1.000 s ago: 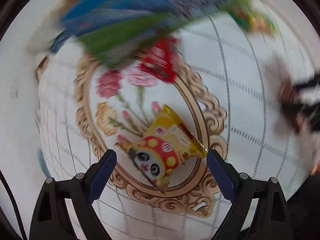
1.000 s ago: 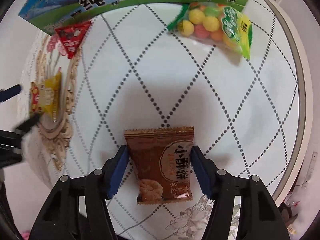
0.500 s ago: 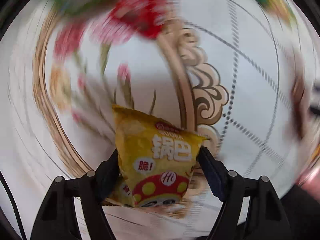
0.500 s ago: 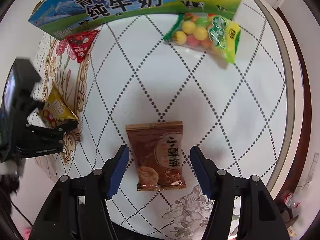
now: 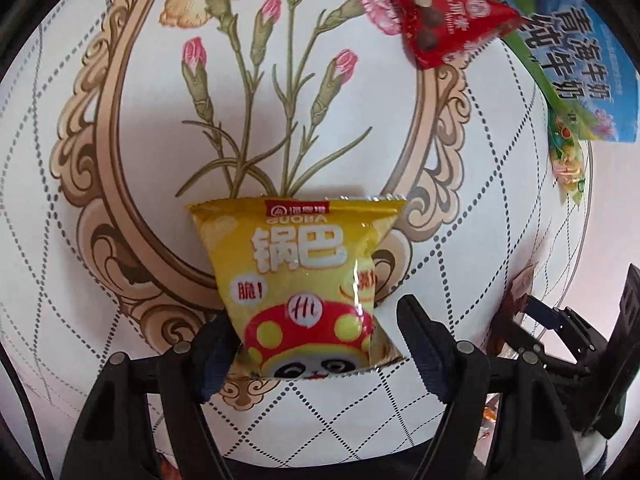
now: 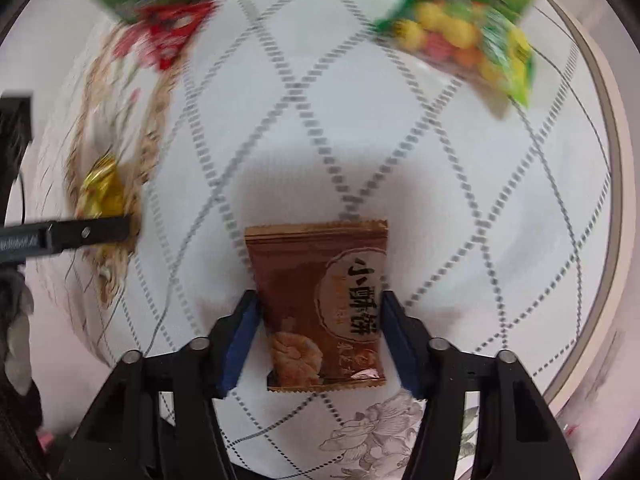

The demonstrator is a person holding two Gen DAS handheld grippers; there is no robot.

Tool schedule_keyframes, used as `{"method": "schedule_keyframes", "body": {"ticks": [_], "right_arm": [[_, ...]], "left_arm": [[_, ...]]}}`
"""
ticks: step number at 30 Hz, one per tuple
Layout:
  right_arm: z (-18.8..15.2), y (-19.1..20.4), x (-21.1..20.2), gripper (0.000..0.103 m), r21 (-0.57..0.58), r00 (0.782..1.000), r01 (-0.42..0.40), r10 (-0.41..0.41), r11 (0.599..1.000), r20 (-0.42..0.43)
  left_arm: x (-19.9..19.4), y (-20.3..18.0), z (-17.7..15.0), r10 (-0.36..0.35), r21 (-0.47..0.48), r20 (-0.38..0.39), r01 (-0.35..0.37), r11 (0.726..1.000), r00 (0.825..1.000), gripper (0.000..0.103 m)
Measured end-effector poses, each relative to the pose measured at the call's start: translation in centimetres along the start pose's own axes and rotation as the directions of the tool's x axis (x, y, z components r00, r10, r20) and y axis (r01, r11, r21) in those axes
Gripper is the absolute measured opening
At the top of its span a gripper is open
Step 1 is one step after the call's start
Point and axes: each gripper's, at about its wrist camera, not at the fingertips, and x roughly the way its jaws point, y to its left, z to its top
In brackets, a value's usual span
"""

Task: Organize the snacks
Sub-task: 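Grasp the yellow Guoba bag with the left gripper while the right grasps the brown biscuit packet, then carry both packets into the box and open both grippers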

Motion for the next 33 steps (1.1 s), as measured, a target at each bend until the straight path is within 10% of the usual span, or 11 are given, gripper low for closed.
{"method": "schedule_keyframes", "body": {"ticks": [10, 22, 26, 33], "right_arm": [[0.1, 1.3, 1.6, 0.064, 0.024, 1.0, 0.016, -0.016, 1.0, 0.004], [1.8, 2.5, 5.1, 0.065, -0.001, 0.999, 0.041, -0.041, 0.999, 0.009], [1.5, 3.1, 5.2, 0.059, -0.035, 0.998, 0.058, -0.056, 0.998, 0.039], [1.5, 3.5, 4.0, 0.059, -0.021, 0.996, 0.012, -0.011, 1.0, 0.09]], "left_arm": [[-4.2, -2.8, -3.4, 0.013, 0.025, 0.039, -0.014, 1.0, 0.999, 0.075], [-3.5, -1.6, 0.0, 0.024, -0.028, 0.037, -0.023, 0.999, 0.999, 0.075], [-2.6, -4.4, -1.2, 0.062, 0.046, 0.069, -0.065, 0.997, 0.996, 0.051], [-4.8, -7.5, -2.0, 0.027, 0.089, 0.096, -0.036, 0.995, 0.995, 0.048]]}}
